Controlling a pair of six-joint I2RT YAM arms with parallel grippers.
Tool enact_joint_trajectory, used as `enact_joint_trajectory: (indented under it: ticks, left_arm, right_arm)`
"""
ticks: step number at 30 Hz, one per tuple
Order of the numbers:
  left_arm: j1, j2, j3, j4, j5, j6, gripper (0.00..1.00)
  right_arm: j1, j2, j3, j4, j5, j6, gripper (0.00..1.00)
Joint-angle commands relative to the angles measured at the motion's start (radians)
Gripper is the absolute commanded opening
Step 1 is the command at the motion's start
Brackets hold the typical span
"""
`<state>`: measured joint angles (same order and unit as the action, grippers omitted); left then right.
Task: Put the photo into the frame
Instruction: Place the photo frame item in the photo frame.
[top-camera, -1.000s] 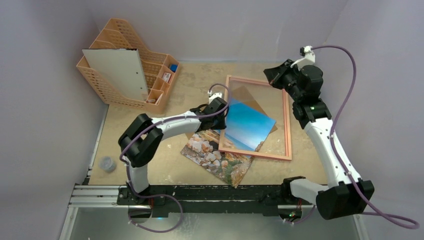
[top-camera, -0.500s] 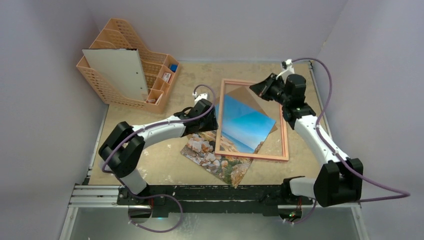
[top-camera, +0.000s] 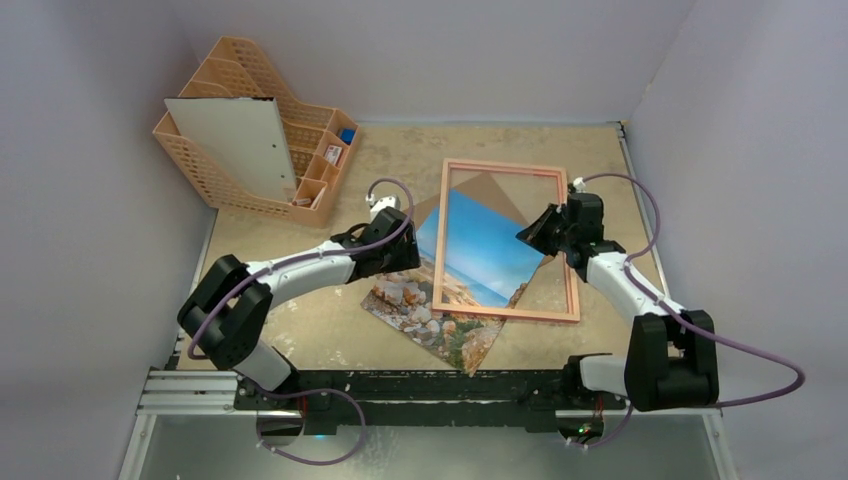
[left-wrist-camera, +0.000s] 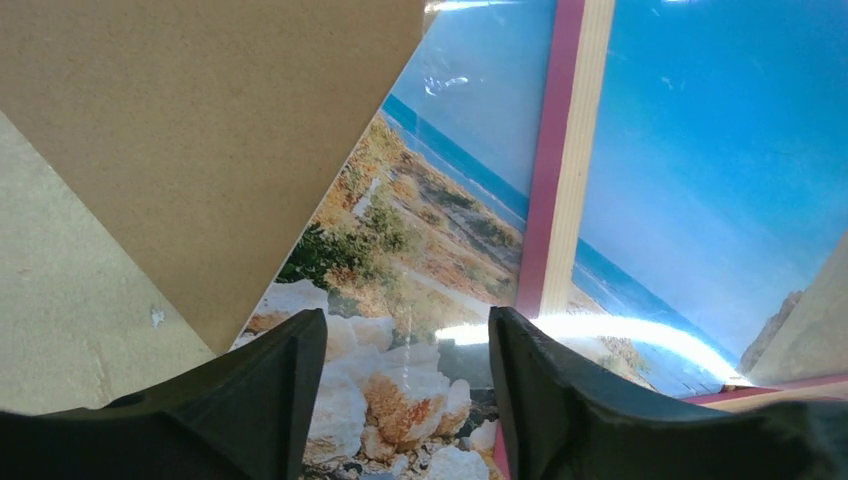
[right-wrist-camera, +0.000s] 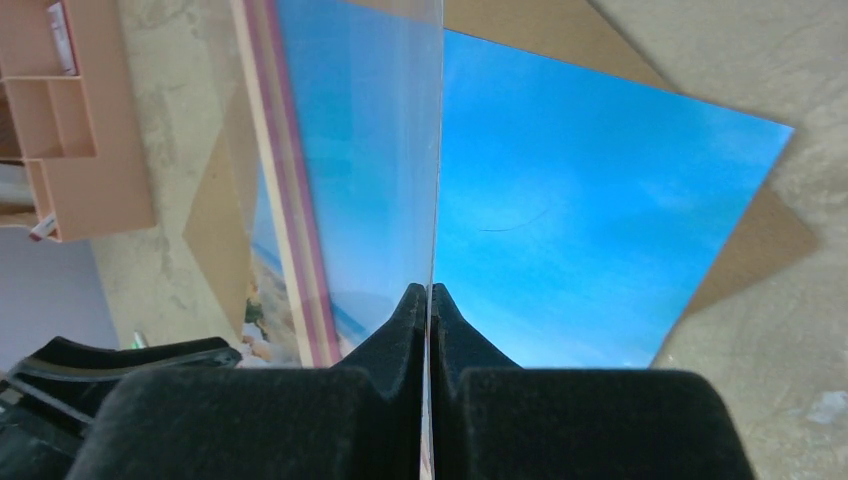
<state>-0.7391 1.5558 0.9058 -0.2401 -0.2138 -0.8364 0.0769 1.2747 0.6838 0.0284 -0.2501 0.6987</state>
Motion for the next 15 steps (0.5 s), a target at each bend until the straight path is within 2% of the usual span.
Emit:
enact_joint_trajectory:
  ticks: [1, 5, 8, 10, 15]
  left_arm:
    - [0.046, 0.02, 0.053, 0.056, 0.03, 0.011, 0.66]
    - [0.115, 0.067, 0.06, 0.132, 0.122, 0.026, 0.72]
    - [0.158, 0.113, 0.064, 0.205, 0.218, 0.038, 0.73]
    - [0.176, 0.151, 0.082, 0.225, 0.304, 0.053, 0.73]
    - [0.197, 0.243, 0.117, 0.287, 0.411, 0.058, 0.7]
  right_arm:
    - [-0.014, -0.027, -0.002, -0.082, 0.097, -0.052, 0.0]
    - [-0.029, -0.05, -0.017, -0.084, 0.094, -0.069, 0.0]
    - [-0.036, -0.074, -0.044, -0.032, 0.026, -0.077, 0.0]
    - [-0.042, -0.082, -0.067, 0.058, -0.043, -0.072, 0.01]
    - [-0.054, -0.052, -0.124, 0.26, -0.212, -0.038, 0.05]
